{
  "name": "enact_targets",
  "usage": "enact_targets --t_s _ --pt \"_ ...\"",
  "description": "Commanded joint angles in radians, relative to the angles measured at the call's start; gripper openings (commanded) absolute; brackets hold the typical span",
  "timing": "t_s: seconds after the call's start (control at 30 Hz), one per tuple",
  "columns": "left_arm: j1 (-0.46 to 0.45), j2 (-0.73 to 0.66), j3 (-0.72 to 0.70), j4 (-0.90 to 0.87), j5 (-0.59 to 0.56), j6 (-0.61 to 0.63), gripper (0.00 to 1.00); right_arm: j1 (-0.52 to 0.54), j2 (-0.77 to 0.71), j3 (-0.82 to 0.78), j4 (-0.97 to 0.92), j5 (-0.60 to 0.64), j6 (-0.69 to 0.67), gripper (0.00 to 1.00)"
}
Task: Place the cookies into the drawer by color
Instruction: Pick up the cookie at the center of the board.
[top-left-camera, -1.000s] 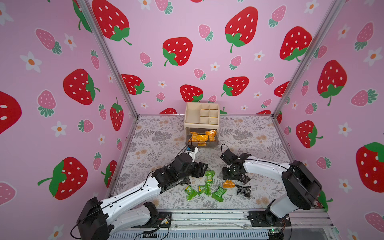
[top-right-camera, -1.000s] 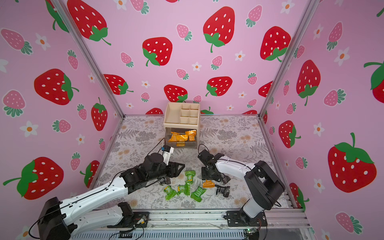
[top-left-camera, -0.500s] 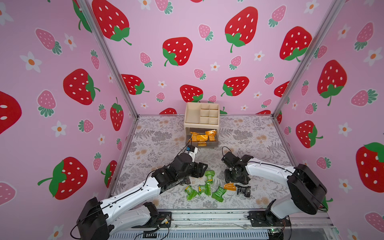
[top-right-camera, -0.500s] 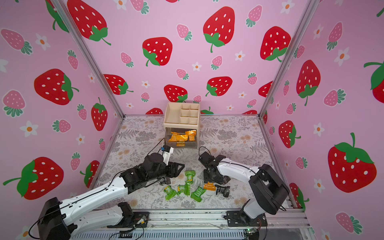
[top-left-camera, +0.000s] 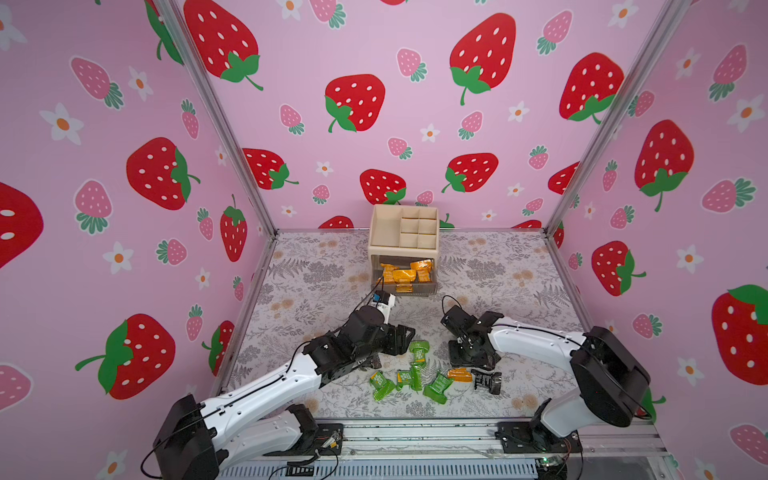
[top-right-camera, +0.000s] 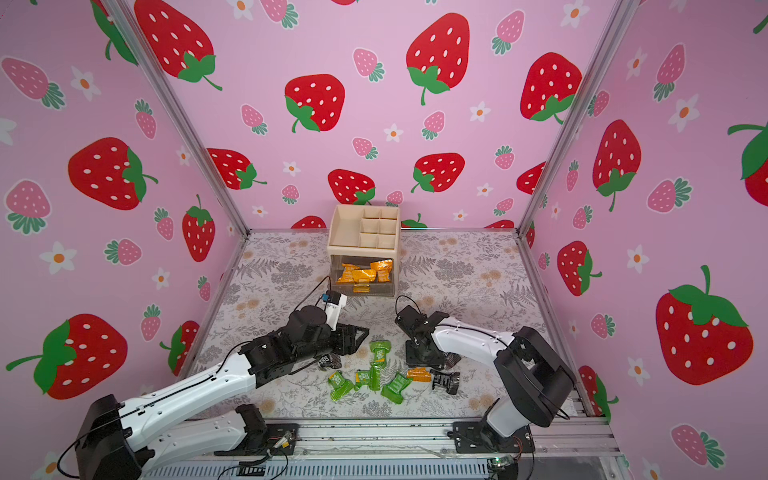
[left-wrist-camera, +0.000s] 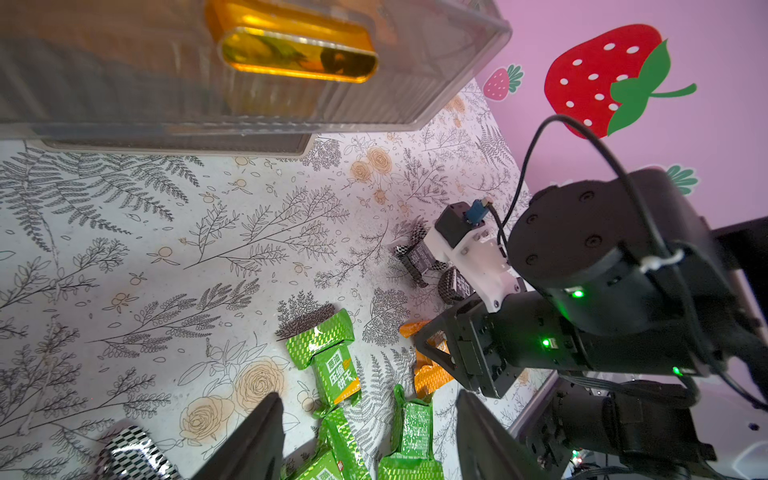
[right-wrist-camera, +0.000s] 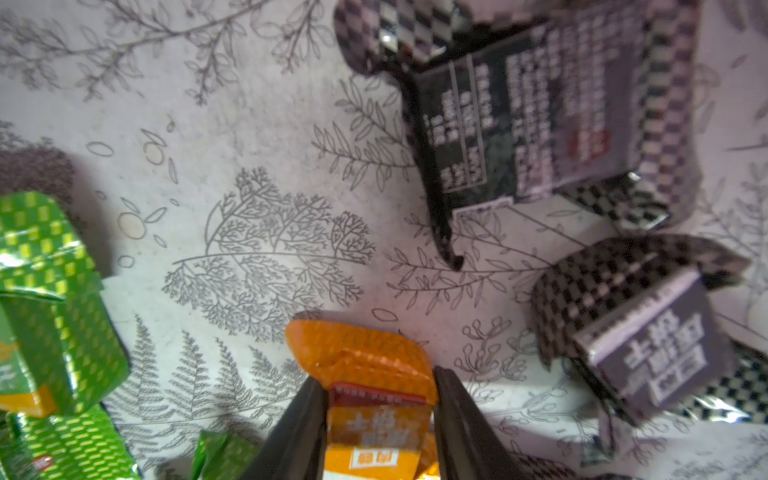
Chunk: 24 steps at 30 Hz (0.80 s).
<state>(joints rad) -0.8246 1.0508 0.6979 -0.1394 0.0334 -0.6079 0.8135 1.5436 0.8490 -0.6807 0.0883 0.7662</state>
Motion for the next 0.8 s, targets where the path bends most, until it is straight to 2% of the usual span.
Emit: enact_targets --t_s 0.0,0.2,0.37,0.53,0.77 --pt "0.027 -0.029 0.013 -0.041 -0.012 0.019 0.69 0.005 0.003 0.013 -0.018 -0.012 -0.01 0.41" --pt "0.16 -0.148 0.031 -0.107 0.052 0.033 0.69 0.004 -0.164 0.063 -0.098 0.006 -0.037 0.35" --pt "0.253 -0.193 0.054 -0.111 0.124 0.033 0.69 0.0 -0.236 0.194 -0.233 0.007 -0.083 0.34" --pt "0.346 -0.162 0.134 -0.124 0.211 0.046 0.69 -0.001 -0.228 0.456 -0.372 0.058 -0.131 0.34" --pt "0.445 -0.077 0.201 -0.054 0.282 0.017 0.69 -0.003 -0.055 0.924 -0.532 0.126 -0.208 0.34"
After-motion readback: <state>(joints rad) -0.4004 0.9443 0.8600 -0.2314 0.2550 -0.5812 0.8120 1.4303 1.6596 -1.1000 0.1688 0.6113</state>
